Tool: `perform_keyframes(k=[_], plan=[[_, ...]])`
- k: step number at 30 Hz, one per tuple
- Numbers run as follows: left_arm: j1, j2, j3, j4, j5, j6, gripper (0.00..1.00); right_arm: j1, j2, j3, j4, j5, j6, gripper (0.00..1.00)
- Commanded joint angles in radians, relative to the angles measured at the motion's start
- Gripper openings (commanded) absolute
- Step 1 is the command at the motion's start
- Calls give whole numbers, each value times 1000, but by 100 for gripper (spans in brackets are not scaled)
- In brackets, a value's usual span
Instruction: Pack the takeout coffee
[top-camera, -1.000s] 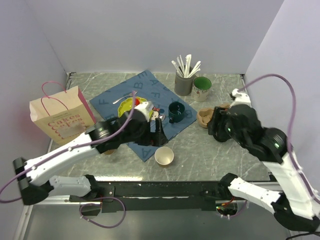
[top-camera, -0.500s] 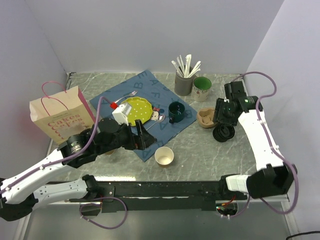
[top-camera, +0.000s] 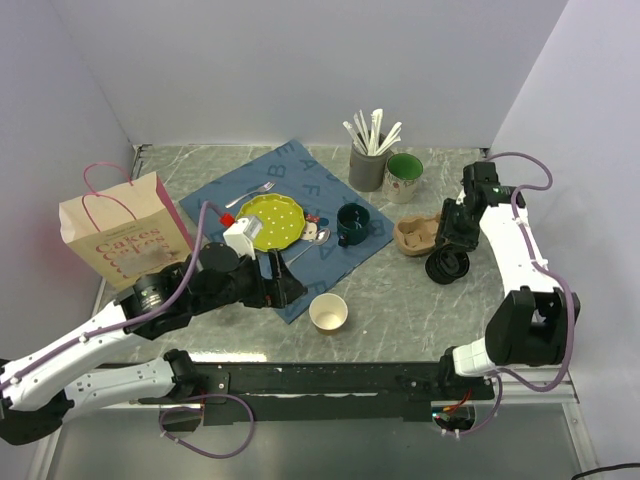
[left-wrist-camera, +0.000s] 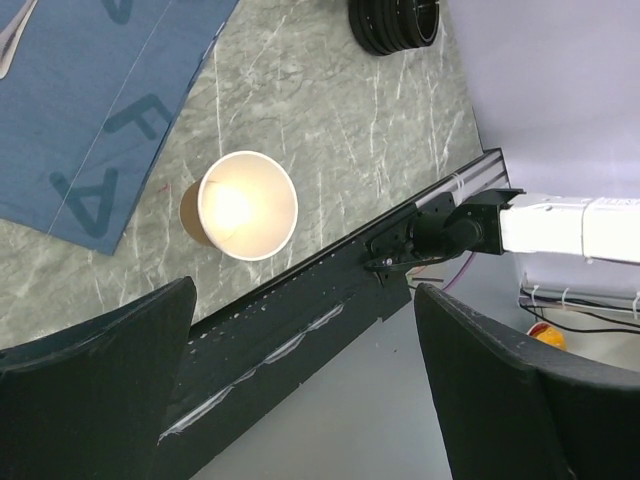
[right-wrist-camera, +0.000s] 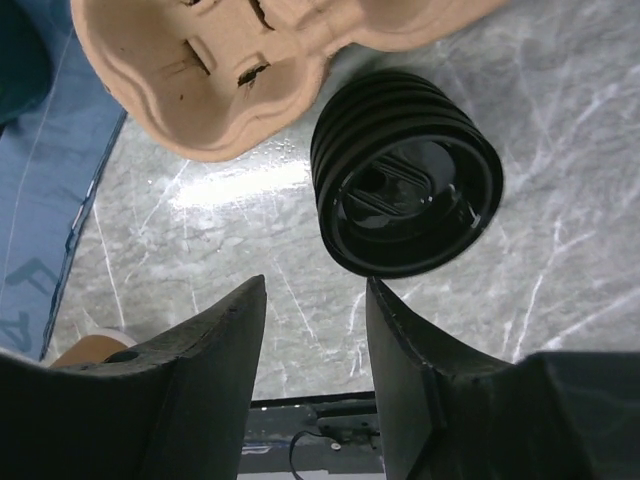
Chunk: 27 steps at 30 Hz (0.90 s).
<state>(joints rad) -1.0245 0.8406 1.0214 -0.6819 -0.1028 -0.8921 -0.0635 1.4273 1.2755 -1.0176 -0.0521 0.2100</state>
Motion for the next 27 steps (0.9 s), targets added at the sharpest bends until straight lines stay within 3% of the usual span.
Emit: perform_keyframes(k=[1,12,27], plan=[[-2,-17,41,-25,-32,25,97,-18,36,-10,53,-22,-24,51],[0,14,138,-136,-121,53,97,-21,99,-54,103,-32,-15,49],[0,14,172,-122,-144,64,97,-21,111,-88,128,-29,-17,38]])
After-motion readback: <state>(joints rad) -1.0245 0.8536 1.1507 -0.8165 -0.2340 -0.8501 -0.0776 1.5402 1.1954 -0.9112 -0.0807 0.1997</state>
